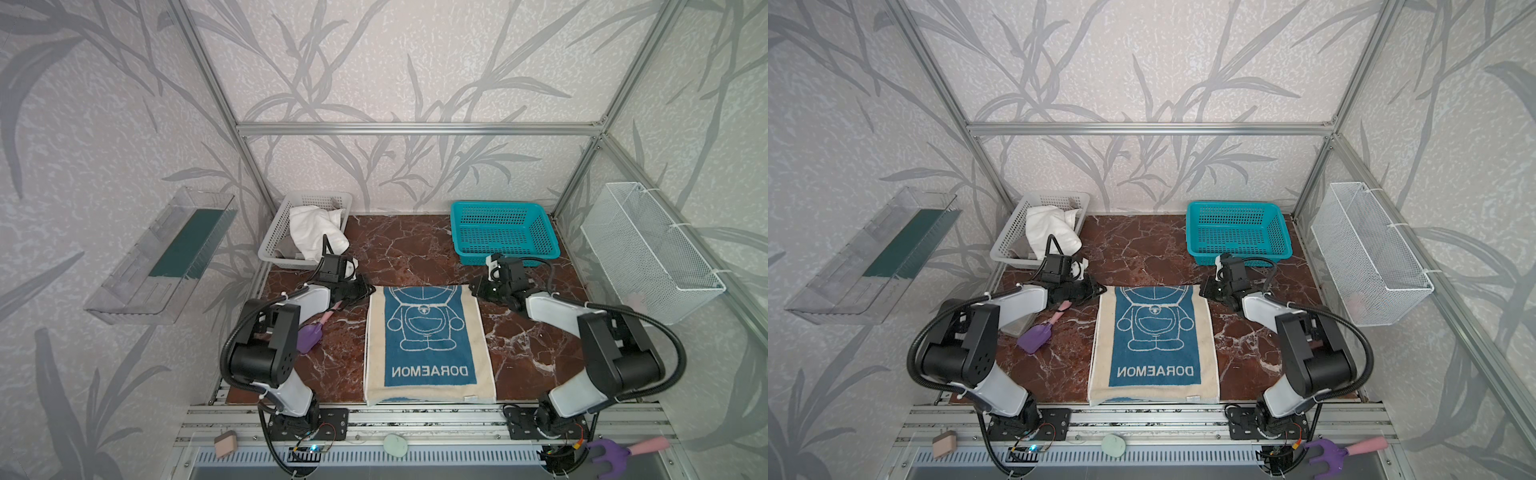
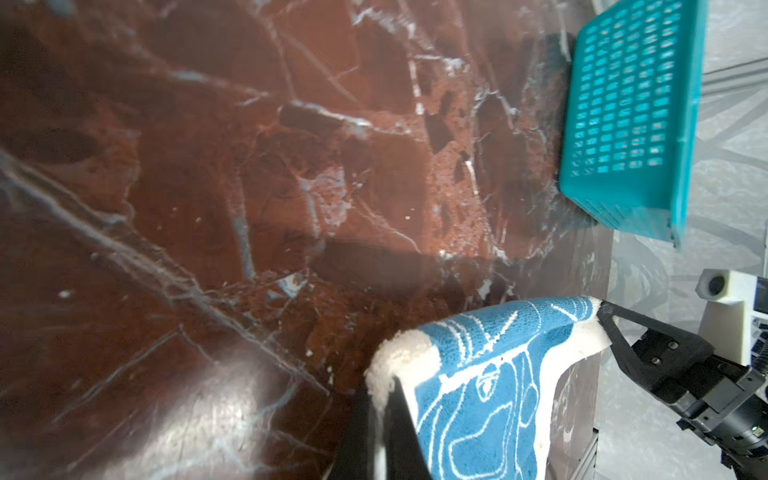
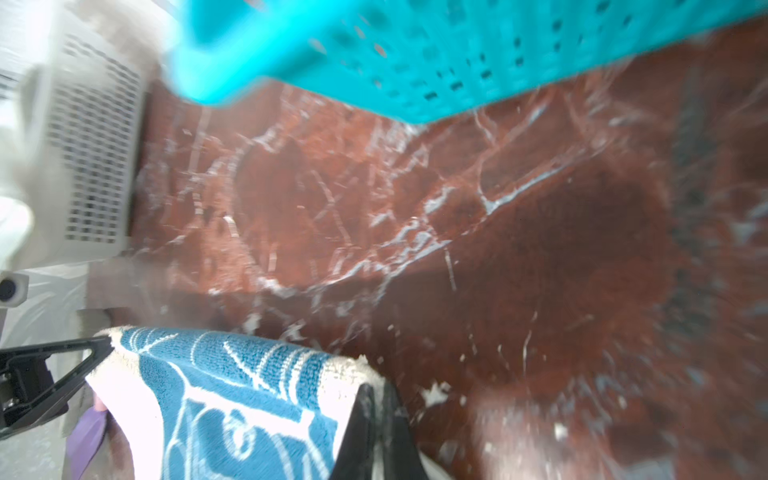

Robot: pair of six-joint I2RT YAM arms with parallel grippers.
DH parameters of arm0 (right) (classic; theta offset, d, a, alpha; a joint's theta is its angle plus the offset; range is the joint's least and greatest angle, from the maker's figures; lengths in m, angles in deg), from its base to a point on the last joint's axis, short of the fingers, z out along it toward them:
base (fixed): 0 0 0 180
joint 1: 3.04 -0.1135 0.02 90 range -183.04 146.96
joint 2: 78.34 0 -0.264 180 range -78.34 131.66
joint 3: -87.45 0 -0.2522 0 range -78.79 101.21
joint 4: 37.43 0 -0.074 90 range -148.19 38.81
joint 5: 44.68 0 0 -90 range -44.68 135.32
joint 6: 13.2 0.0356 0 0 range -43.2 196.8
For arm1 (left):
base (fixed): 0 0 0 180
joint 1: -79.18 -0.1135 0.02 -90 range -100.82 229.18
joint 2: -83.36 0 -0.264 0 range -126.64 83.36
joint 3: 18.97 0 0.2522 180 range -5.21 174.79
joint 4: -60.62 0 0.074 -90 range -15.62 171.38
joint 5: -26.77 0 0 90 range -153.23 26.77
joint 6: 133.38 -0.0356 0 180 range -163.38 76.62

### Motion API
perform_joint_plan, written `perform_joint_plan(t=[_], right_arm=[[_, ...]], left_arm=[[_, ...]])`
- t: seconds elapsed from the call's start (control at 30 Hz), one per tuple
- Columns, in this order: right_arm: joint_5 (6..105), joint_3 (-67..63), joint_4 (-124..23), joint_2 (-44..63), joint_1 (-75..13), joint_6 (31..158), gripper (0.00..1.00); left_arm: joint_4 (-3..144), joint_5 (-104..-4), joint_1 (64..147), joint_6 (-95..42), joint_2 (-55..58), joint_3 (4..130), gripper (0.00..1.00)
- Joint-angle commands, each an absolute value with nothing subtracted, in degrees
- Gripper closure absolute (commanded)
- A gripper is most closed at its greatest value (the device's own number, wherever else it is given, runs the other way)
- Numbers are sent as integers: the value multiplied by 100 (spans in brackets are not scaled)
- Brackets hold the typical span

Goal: Fold and stack the towels
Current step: 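Lift the near edge with both grippers and fold it away from the robot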

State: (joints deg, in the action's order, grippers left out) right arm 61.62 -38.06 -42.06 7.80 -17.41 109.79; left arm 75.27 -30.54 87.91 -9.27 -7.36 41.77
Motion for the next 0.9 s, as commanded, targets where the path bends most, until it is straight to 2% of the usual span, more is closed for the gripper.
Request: perform_joint_plan(t=[0.0,0.27,0.53,0.73,0.87], right_arm=[[5897,-4064,-3996,-107,-1781,10992,100],[5749,-3994,-5265,-2317,-1841,10705,100],[5499,-3550,-6582,-4370,-2070,10241,100],[5653,-2949,-7446,-4956,-2106,10089,100],[5693,-2380,-7879,-4915,-2103,9857,100]], left_arm=[[7677,-3090,8751,-1421,122,4188,100],[8012,-2963,8753,-1668,1727,4306,100],[9015,-2552,8765,-1855,2970,5036,100],[9475,-2507,8786,-1579,3603,5481,100],[9883,-2579,8786,-1611,3789,5801,100]])
